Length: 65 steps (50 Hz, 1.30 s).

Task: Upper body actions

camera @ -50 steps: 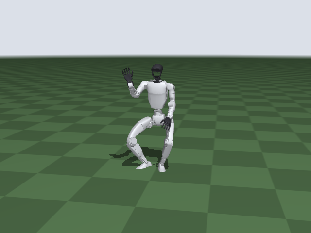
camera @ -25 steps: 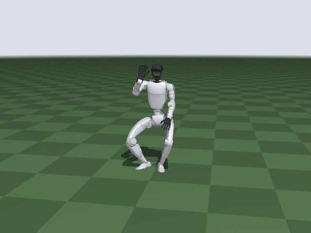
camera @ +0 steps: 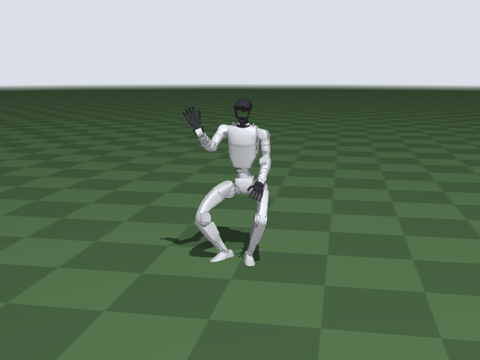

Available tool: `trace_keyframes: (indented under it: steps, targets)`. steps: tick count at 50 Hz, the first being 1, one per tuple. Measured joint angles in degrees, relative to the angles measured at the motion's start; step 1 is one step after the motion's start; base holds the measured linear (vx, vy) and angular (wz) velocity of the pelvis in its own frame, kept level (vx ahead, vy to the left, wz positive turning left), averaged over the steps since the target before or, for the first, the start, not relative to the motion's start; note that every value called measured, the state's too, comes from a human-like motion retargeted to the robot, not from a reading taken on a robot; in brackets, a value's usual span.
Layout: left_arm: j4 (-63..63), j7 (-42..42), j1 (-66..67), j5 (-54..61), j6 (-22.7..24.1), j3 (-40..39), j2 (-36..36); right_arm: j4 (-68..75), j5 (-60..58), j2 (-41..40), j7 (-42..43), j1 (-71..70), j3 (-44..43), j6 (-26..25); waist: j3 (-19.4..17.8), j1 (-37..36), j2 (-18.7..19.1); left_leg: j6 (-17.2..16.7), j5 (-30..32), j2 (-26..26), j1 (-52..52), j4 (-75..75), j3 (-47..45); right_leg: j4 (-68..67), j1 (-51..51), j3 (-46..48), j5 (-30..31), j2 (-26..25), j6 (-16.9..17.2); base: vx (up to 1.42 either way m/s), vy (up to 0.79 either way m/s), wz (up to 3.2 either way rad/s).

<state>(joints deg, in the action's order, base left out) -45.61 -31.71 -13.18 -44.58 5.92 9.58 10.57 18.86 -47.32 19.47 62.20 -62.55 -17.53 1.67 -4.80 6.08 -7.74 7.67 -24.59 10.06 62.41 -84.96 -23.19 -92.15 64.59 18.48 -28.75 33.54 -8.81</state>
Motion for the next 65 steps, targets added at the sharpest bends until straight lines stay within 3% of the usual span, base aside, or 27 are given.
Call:
trace_keyframes:
  steps: [20,27,43,53,60,65]
  targets:
    - [-0.84,0.12,-0.11,-0.24,0.57,-0.04,-0.17,-4.52,-11.61,1.47,-10.77,-6.63,21.93,2.33,0.22,-0.03,0.16,0.06,0.03,-0.64,-0.31,0.21,-0.34,-0.2,-0.12,-0.36,-0.17,0.56,0.04,0.0,0.0,0.0]
    - [-1.13,0.06,-0.29,-0.05,0.91,0.16,-0.48,-5.78,-13.86,0.23,-13.21,-8.1,26.03,4.06,0.09,-0.06,0.35,0.15,0.06,-1.14,-0.42,0.4,-0.45,-0.32,-0.19,-0.5,-0.27,0.99,0.17,0.0,0.0,0.0]
    - [-0.17,0.15,0.05,-0.04,0.74,-0.34,-0.81,-5.03,-9.9,-0.67,-13.42,-0.37,21.96,4.28,-0.05,0.14,0.56,0.14,0.04,-0.93,-0.21,0.35,-0.28,-0.24,-0.08,-0.34,-0.2,0.75,0.2,0.0,0.0,0.0]
    - [0.34,0.42,0.51,0.4,0.81,-0.17,-1.11,-2.03,-6.63,-1.32,-14.5,15.32,19.04,5.46,0.24,-0.23,0.99,0.05,0.03,-0.59,0.1,0.27,-0.11,-0.16,0.18,-0.15,-0.14,0.38,0.1,0.0,0.0,0.0]
    - [0.67,0.47,0.77,0.4,0.86,-0.27,-1.32,3.93,-11.63,-3.1,-20.59,28.77,17.44,5.99,0.23,-0.33,1.33,0.02,0.03,-0.4,0.18,0.24,-0.05,-0.07,0.25,-0.06,-0.08,0.18,0.05,0.0,0.0,0.0]
    - [0.76,0.62,0.78,0.55,1.06,-0.18,-1.34,10.47,-7.55,-5.12,-22.72,36.95,19.84,7.72,0.12,-0.54,1.44,-0.04,0.02,-0.3,0.2,0.24,-0.07,-0.03,0.32,-0.05,-0.06,0.08,-0.01,0.0,0.0,0.0]
